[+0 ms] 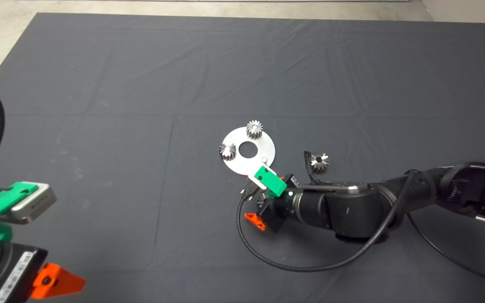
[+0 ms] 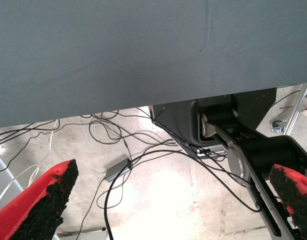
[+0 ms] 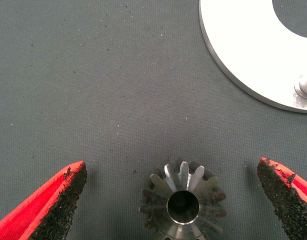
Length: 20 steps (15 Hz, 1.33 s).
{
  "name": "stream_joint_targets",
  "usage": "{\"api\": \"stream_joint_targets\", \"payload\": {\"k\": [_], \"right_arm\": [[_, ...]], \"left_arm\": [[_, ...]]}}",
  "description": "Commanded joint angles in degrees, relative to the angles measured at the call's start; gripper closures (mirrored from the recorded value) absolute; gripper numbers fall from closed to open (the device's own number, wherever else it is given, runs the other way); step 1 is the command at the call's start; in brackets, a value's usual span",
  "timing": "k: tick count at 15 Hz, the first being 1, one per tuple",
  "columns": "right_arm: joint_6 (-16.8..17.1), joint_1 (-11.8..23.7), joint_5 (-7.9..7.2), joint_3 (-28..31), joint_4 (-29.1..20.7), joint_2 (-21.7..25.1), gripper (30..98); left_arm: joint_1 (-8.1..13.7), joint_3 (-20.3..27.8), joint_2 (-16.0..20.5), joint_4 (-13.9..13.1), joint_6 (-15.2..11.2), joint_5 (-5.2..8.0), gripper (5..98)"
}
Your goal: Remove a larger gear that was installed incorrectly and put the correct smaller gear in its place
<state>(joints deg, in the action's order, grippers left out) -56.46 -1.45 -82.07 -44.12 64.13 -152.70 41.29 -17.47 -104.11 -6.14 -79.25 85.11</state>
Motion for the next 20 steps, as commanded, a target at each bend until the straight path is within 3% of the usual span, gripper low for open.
{"api": "stream_joint_targets", "payload": {"k": [1, 3, 6, 11, 14, 20], "right_arm": [[0.12, 0.31, 0.25, -0.16, 1.52, 0.2, 38.5], [0.12, 0.05, 0.25, -0.25, 1.52, 0.42, 42.8], [0.3, -0.39, 0.25, -0.25, 1.52, 0.42, 43.0], [0.45, -0.66, 0.16, -0.37, 1.52, 0.6, 52.7], [0.56, -1.18, -0.01, -0.52, 1.69, 0.97, 53.3], [0.47, -1.27, -0.02, -0.83, 3.54, 1.83, 63.2]], "left_arm": [[0.37, 1.05, 0.17, -0.8, -0.38, 0.4, 5.4], [0.37, 1.05, 0.17, -0.8, -0.47, 0.4, 5.4], [0.37, 1.05, 0.17, -0.8, -0.55, 0.4, 5.4], [0.29, 1.14, 0.17, -0.8, -0.55, 0.4, 5.4], [0.29, 1.14, 0.17, -0.8, -0.55, 0.4, 5.4], [0.29, 1.14, 0.26, -0.8, -0.61, 0.4, 5.4]]}}
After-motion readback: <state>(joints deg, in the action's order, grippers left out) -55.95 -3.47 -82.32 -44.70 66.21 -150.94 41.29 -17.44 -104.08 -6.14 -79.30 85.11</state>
